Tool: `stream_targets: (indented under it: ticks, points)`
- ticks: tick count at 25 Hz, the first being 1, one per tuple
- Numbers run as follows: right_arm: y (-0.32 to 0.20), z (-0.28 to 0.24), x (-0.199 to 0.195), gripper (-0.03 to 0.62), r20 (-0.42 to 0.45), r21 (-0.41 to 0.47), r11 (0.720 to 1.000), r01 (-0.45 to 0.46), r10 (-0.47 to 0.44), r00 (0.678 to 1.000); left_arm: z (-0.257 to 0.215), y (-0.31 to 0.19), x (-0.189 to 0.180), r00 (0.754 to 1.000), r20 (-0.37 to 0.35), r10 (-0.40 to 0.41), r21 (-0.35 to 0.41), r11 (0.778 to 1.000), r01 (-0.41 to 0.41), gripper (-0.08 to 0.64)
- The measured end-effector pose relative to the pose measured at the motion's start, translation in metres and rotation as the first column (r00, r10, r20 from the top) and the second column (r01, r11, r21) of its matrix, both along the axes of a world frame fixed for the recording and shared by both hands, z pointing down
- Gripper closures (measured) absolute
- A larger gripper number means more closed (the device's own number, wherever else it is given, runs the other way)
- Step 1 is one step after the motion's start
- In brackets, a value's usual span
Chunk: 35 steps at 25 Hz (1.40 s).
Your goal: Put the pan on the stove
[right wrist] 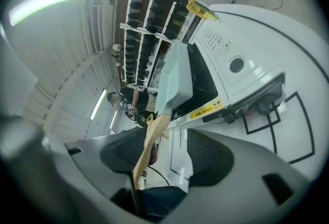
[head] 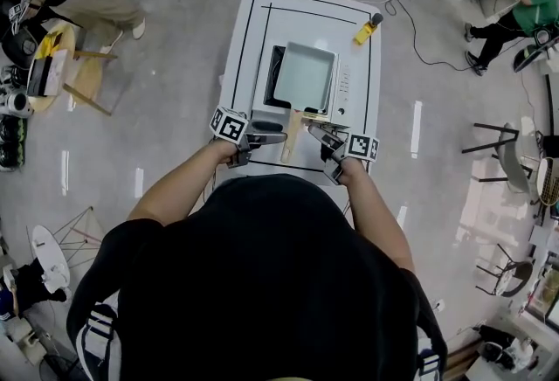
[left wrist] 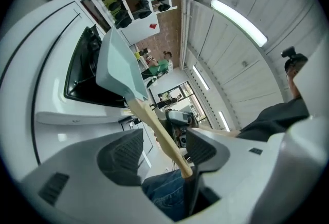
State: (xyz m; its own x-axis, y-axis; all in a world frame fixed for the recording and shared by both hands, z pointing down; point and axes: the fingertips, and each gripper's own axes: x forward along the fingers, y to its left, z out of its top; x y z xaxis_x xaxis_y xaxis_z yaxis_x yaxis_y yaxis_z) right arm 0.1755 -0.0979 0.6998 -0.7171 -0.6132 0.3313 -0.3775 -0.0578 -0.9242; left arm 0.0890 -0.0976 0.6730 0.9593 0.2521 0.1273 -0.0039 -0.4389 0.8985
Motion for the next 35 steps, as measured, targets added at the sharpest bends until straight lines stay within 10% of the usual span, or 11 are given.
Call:
stream_targets:
  ticks: [13,27,35]
  points:
    - [-0.005,-0.034,0.043,0.332,-0.362,0.18,0.983,-0.025,0.09,0.928,-0.015,-0.048,-0.027,0.973,0.049,-0.226,0.235,0.949,0.208,0.307]
    - [-0.011,-0.055,0.047,0.331,-0.511,0.267,0.963,0.046,0.101,0.854,-0.043,-0.084,-0.063,0.909,0.061,-0.412,0.545,0.777,0.316,0.308]
    - [-0.011,-0.066,0.045,0.351,-0.557,0.282,0.956,0.081,0.094,0.826,-0.058,-0.086,-0.069,0.9,0.048,-0.434,0.608,0.728,0.318,0.325]
